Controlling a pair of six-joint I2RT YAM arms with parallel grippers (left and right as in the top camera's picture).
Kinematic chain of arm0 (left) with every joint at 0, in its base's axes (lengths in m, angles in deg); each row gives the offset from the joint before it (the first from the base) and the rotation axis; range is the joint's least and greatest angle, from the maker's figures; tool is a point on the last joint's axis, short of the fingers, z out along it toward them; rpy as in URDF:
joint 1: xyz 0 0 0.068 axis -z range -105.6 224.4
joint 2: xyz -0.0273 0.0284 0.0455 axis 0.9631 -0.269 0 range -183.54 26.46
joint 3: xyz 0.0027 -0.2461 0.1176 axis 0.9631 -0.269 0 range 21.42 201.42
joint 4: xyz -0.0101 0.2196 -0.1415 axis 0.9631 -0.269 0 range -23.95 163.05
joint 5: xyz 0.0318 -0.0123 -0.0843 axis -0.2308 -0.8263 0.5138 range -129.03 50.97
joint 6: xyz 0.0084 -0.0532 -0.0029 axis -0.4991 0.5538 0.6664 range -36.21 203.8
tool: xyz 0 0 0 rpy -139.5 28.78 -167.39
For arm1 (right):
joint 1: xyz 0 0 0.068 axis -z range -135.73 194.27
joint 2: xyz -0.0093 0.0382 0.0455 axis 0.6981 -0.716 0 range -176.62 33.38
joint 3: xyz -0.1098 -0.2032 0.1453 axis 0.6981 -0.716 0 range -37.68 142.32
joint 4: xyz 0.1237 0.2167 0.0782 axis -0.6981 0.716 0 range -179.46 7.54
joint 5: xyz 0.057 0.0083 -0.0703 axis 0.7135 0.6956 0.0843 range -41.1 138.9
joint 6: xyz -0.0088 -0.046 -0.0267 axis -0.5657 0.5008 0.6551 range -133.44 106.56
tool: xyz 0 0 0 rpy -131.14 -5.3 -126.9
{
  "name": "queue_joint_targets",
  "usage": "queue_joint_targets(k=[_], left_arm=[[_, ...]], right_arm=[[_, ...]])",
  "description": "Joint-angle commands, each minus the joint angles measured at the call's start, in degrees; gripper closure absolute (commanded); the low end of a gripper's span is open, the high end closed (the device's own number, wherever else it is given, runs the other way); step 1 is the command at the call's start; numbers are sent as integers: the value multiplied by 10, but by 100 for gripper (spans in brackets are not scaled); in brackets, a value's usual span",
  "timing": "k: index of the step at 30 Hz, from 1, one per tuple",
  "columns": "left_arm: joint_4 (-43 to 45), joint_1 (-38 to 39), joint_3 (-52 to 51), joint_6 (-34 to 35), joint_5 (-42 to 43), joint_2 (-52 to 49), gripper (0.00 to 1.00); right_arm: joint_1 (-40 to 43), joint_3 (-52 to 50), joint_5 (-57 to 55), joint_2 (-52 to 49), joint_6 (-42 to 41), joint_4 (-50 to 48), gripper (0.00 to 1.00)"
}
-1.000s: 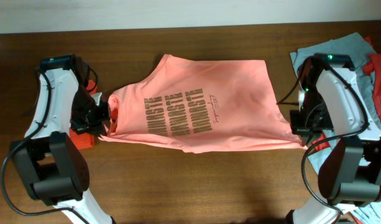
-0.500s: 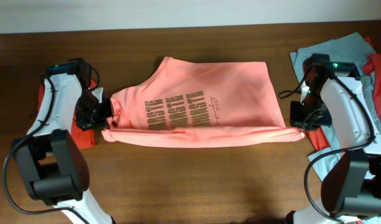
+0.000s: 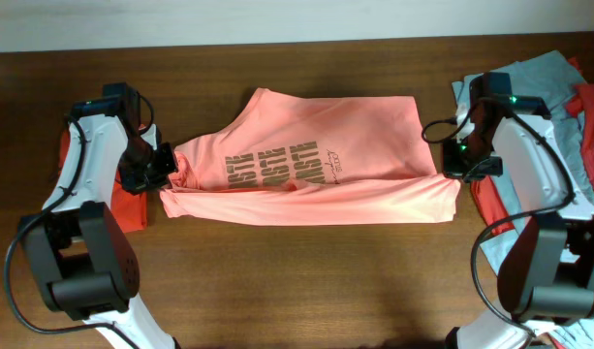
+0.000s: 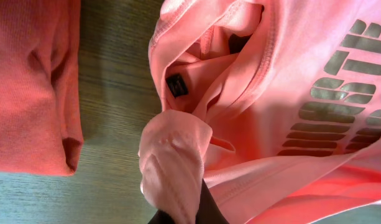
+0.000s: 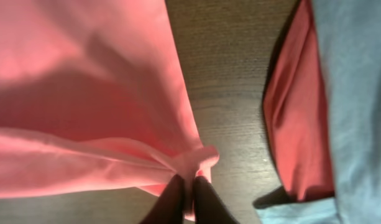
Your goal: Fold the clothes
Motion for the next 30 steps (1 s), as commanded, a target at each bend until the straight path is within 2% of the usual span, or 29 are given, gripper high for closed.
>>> queue_joint_targets(k=[1,10,16,23,26,30], left_arm=[[1,-3,1,6,4,8,99],[-3,-3,0,6,4,8,98],[-5,-3,-1,5,4,8,99],[-5,-3,-1,5,4,8,98],[-5,-3,-1,5,4,8,99],[-5,-3,-1,5,4,8,99]], right_arm=[[3,0,8,-22,2,-13,82],[3,0,8,-30,2,-49,81],[3,-15,8,-31,2,-32,65],[3,-69,8,-32,2,-98,64],[3,-75,8,-41,1,-108,58],[3,-75,5,-57,0,-110,57]])
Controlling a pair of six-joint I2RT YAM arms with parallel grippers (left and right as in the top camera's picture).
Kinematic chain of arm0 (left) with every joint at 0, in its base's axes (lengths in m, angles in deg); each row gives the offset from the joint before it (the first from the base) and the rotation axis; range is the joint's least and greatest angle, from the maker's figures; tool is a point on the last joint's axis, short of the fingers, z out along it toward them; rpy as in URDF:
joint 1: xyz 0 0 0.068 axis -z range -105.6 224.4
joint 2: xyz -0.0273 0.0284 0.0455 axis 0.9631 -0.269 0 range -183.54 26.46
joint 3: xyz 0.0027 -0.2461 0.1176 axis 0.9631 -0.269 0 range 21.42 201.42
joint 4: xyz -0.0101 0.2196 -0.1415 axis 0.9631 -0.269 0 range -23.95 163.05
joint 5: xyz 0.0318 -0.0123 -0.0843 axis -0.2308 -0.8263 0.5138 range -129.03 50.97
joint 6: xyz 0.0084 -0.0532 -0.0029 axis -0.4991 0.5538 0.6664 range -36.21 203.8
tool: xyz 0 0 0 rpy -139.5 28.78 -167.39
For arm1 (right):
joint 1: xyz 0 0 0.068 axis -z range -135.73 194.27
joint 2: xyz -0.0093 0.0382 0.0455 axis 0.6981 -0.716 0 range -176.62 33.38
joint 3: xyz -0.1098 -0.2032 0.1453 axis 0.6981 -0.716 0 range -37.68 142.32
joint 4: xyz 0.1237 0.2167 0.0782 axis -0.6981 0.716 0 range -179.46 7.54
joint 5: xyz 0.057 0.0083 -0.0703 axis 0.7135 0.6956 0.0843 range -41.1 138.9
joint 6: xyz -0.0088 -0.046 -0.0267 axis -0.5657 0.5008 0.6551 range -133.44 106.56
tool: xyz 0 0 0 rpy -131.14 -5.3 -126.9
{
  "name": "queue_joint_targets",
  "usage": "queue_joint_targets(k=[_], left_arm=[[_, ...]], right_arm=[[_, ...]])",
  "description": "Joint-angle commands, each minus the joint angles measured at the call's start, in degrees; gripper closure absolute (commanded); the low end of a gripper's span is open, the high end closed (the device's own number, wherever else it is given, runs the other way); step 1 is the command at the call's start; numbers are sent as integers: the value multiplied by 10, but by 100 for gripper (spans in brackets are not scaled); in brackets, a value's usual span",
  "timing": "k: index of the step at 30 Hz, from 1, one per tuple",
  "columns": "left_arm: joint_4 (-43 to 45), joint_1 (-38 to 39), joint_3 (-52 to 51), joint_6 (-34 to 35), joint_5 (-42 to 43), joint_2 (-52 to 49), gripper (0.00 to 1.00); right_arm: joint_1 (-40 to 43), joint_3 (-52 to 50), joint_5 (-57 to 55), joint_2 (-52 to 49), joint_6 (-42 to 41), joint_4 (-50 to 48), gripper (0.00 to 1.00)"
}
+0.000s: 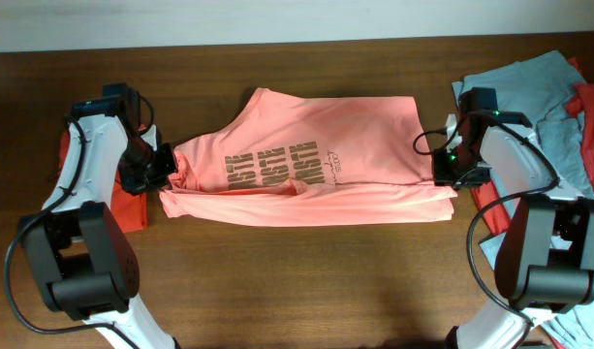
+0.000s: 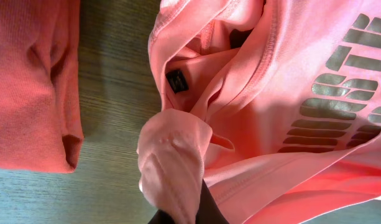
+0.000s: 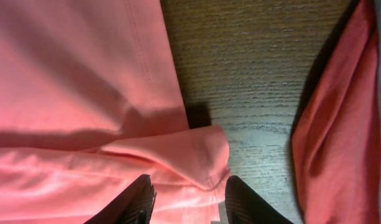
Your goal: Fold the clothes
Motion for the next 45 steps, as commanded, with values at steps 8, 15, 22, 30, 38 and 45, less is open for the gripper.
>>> queue_joint_targets(k=[8,15,22,30,38,45], left_arm=[[-1,-3,0,5,4,8,98],[0,-3,0,5,4,8,99],[7,-3,0,5,4,8,99],[15,-3,0,5,4,8,99],[17,-3,0,5,4,8,99],[17,-3,0,5,4,8,99]], right_arm=[[3,-4,1,-49,-5,1,94],[3,21,1,-28,-16,7,96],[3,81,19,-21,-16,-8,96],[3,82,59,-21,-16,-55,91],[3,82,59,-24,-16,-48,64],[3,82,59,-24,-16,3,63]])
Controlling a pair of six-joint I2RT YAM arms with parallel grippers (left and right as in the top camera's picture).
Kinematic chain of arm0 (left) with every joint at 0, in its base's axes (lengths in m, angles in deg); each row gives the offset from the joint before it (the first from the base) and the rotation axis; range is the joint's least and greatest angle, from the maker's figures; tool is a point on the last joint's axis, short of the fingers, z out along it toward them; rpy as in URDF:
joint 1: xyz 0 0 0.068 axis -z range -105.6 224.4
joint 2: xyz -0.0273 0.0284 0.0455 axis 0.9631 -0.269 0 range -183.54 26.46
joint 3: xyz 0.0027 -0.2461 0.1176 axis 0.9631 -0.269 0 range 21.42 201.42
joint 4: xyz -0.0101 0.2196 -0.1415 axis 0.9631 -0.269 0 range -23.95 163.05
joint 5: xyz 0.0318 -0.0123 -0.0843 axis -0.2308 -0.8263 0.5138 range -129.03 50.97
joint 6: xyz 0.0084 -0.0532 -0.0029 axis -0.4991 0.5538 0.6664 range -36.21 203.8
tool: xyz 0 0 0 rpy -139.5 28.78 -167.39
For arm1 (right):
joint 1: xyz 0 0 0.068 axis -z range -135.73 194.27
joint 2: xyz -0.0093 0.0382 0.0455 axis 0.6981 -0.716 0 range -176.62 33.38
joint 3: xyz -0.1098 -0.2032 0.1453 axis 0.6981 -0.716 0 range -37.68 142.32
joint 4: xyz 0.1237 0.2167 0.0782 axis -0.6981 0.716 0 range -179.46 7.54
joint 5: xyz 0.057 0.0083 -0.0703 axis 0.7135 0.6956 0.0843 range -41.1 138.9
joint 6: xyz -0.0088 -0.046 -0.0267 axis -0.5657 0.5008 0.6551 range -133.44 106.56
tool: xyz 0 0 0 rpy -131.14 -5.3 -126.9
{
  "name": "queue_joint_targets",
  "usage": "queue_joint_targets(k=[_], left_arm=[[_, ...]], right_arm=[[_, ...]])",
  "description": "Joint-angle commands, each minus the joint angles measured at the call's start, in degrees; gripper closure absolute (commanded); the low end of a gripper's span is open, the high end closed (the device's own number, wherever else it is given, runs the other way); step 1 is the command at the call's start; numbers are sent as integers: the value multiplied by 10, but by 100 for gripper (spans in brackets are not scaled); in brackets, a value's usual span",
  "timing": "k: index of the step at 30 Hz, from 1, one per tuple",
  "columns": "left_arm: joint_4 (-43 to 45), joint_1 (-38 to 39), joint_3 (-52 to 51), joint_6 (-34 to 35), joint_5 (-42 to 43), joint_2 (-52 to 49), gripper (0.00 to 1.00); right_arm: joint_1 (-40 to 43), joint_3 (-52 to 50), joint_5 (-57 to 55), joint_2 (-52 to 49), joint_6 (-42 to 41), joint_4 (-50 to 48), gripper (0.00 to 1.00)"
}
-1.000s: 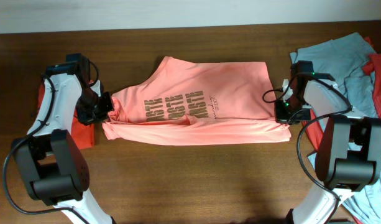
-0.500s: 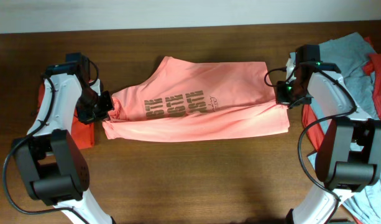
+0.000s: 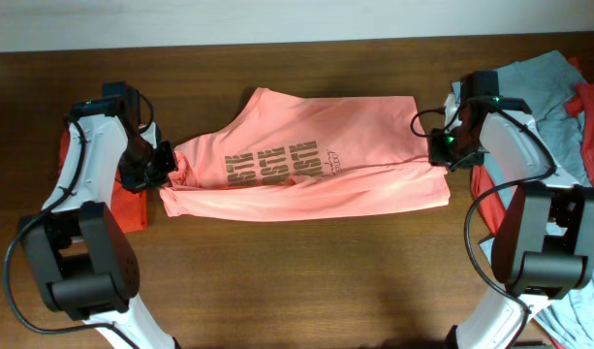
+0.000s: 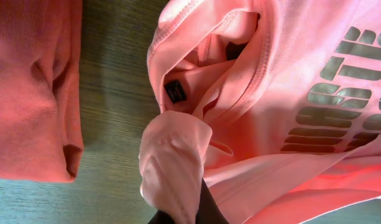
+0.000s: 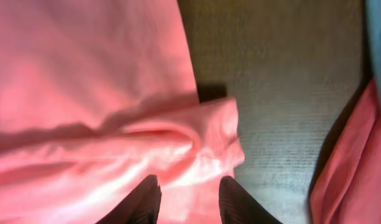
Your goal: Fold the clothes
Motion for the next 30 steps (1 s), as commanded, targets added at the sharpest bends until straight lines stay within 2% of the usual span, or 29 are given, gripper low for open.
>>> queue_joint_targets(k=[1,13,17,19,20,21,22,27,30], left_arm=[[2,-3,0,5,2,8,99],[0,-3,0,5,2,8,98],[-26,-3,-1,5,2,8,97],[-40,-3,-1,5,2,8,76],[-43,-3,-1,5,2,8,60],[-42,-3,-1,5,2,8,36],[-42,-3,-1,5,2,8,31],[-42,-3,-1,5,2,8,31],[-47,-3,-1,5,2,8,37]], right_arm=[[3,11,5,16,0,29,63],[-16,0,7,16,0,45,63],[-20,-1,7,16,11,45,63],[-20,0,7,16,13,43,63],[-20,0,7,16,13,43,63],[-20,-1,7,16,13,42,63],[-20,0,7,16,13,42,64],[-20,0,7,16,13,44,63],[-20,-1,7,16,12,46,63]])
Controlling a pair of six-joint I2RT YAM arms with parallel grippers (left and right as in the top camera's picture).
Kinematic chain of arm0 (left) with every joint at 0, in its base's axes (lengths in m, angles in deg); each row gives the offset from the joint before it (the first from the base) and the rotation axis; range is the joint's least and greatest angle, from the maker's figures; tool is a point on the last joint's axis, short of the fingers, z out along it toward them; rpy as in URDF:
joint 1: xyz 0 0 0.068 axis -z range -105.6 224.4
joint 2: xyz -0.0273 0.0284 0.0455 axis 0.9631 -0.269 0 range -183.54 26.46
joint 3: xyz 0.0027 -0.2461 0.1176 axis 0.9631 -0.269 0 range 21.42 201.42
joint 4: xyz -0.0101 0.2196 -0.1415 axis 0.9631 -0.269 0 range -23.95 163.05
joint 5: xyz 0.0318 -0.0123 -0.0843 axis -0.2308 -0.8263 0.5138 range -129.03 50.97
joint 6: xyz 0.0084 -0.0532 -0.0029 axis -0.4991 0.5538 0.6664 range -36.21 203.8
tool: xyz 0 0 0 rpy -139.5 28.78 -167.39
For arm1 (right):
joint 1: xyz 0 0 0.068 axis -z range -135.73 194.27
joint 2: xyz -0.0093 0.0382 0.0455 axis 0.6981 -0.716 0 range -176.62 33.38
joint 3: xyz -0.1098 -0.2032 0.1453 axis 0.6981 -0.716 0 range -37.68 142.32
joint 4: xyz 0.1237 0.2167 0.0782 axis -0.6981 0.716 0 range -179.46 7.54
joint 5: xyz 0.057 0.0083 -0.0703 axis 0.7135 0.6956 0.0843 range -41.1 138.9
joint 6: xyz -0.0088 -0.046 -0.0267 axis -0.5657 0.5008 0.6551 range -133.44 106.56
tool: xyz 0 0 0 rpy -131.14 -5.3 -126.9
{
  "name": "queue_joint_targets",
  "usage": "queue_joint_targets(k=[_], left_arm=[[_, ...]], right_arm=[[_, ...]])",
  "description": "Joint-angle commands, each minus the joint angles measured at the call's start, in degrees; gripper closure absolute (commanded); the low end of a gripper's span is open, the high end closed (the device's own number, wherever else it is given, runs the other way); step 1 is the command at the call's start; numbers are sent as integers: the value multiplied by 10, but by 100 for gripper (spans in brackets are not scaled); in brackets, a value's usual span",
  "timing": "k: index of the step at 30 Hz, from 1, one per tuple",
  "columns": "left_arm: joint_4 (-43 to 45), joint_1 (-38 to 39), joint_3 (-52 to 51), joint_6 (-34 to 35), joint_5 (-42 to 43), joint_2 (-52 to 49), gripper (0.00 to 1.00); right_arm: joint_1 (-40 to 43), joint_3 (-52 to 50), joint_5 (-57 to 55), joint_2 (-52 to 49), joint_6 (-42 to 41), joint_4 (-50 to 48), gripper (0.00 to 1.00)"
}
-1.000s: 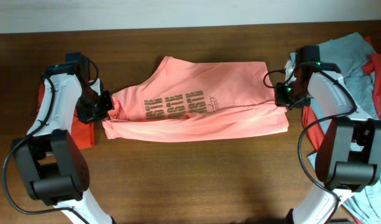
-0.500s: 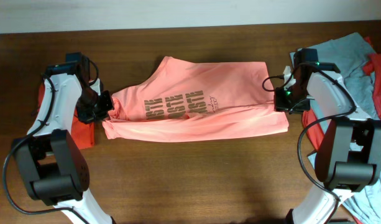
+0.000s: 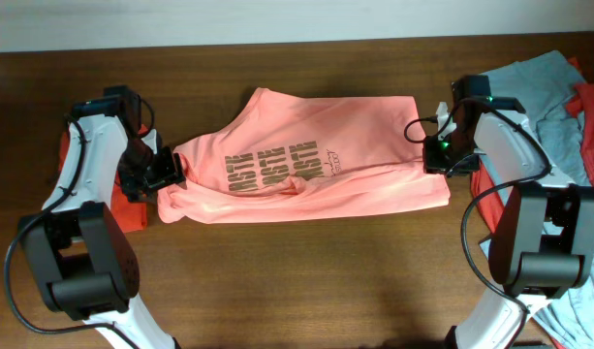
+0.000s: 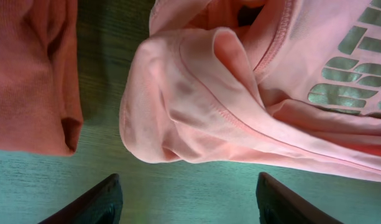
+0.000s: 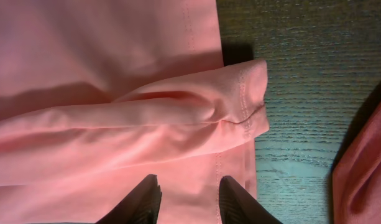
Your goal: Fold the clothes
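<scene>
A salmon T-shirt (image 3: 306, 170) with grey lettering lies sideways across the table, its near long edge folded over the body. My left gripper (image 3: 167, 174) is at the shirt's left end. In the left wrist view the left gripper (image 4: 187, 202) is open wide over bare wood, just short of the bunched sleeve fold (image 4: 178, 106). My right gripper (image 3: 436, 158) is at the shirt's right end. Seen from its wrist, the right gripper (image 5: 187, 202) is open above the hem (image 5: 240, 118), and its fingers (image 5: 146, 199) hold nothing.
A folded orange-red garment (image 3: 132, 208) lies beside the left arm and also shows in the left wrist view as the orange-red cloth (image 4: 28, 74). A pile of grey-blue and red clothes (image 3: 553, 87) sits at the right edge; red cloth (image 5: 364, 180) lies close to the hem.
My left gripper was shut on the bunched left end of the shirt; it is now open and that fabric lies on the table. The right gripper stays open and has barely shifted.
Both grippers were shut on the two ends of the folded-over edge. Then the right gripper was open and the hem lay flat, while the left still held. The right stayed open near the hem. Now the left has let go as well.
</scene>
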Motion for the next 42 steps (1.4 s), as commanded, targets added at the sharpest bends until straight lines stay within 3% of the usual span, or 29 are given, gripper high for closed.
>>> queue_joint_targets(k=[1,2,5,17,32,42], left_arm=[[-8,-3,-1,2,3,8,45],[-10,-3,-1,2,3,8,56],[-4,2,-2,2,7,8,100],[160,51,-92,0,2,-7,99],[236,51,-155,0,-58,-8,89],[234,51,-166,0,-59,-9,80]], right_arm=[[-3,-1,3,16,3,2,63],[-3,0,3,16,3,2,63],[-3,-1,3,16,3,3,63],[-3,-26,3,6,8,-9,63],[-3,-38,1,-93,7,32,58],[-3,-38,-1,-100,7,148,59]])
